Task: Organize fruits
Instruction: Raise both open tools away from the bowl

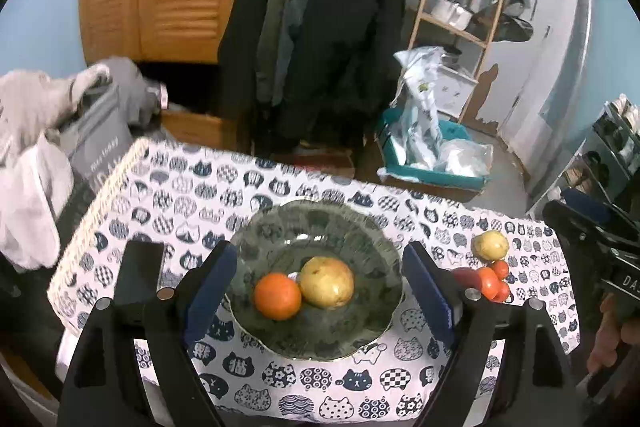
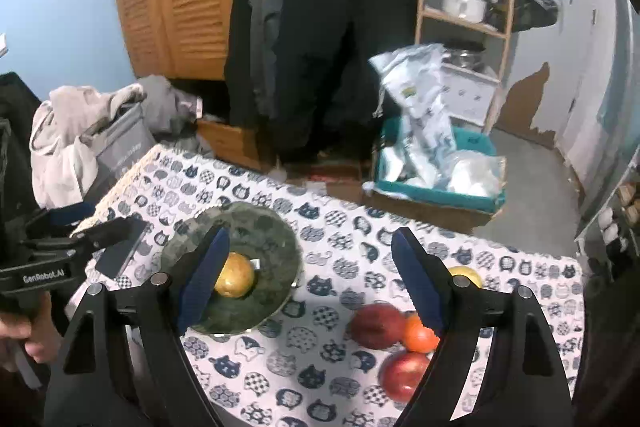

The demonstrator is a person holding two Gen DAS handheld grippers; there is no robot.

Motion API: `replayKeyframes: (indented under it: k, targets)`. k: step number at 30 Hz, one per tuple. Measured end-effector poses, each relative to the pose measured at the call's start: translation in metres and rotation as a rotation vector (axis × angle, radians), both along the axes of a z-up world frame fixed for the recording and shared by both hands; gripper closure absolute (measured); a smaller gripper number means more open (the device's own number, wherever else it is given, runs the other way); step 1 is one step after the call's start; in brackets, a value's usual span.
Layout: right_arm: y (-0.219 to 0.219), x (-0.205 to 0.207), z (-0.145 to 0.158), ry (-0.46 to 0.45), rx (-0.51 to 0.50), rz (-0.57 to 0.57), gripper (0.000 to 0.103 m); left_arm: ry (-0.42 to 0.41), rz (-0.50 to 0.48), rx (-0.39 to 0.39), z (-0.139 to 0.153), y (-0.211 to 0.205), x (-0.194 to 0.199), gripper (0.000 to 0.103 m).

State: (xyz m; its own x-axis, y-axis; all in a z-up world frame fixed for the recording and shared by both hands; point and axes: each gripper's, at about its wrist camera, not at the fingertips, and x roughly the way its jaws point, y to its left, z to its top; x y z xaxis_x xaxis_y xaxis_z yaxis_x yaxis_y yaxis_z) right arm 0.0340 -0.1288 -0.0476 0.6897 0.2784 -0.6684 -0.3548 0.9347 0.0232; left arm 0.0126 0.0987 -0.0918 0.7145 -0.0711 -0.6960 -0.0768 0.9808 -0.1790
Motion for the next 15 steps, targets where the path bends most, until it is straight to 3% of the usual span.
replayKeyframes:
  k: [15]
  targets:
    - [-0.083,-0.04,0.032,-0.087,0.059,-0.1,0.014,-0.137,-0.078,0.064,0.05,-0.054,-0.019,0.001]
